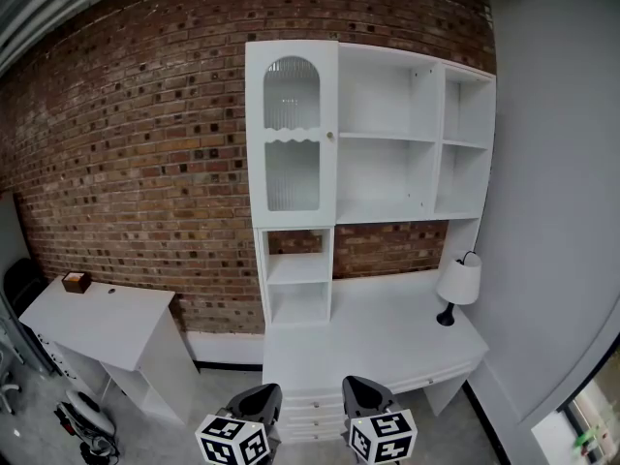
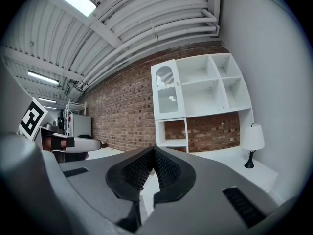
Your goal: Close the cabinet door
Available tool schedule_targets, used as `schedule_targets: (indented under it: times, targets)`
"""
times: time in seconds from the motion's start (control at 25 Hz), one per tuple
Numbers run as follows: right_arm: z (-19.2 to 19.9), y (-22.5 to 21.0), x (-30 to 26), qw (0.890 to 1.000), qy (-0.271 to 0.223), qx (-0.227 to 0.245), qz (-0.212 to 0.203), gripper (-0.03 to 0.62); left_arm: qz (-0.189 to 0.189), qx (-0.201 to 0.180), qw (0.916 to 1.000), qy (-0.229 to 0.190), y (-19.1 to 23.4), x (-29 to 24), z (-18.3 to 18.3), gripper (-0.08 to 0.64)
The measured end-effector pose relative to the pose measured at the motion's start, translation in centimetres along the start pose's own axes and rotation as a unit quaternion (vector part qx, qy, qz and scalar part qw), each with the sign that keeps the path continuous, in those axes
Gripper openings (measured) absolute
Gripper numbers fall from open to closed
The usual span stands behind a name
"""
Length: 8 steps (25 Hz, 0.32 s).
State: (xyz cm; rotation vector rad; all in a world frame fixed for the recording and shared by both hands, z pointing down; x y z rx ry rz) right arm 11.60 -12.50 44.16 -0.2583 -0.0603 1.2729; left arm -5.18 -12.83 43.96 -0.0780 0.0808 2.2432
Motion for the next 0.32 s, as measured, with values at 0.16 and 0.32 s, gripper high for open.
schedule_targets:
  times: [0.16,0.32]
  targets:
    - [-0.15,0.12,0.05,1.000,0.000,0.001,-0.001,0.026,0.000,0.000,1.0000,0.000,-0.05,0.03,-0.08,0.006]
    - [-0.26,0.27,0.03,1.000,0.001,0.001,-0.001,0.026,0.001,0.000,1.0000,0.001,-0.01,0.01,-0.24,0.006]
Point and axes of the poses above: the fingertips, and each gripper's own axes: x backward along the fingers, y to its left, z out of its underside, the point moved 3 cm from there along x, backward along the fingers, and after that the axes turned 11 degrees about -x, right-handed, at the moved point
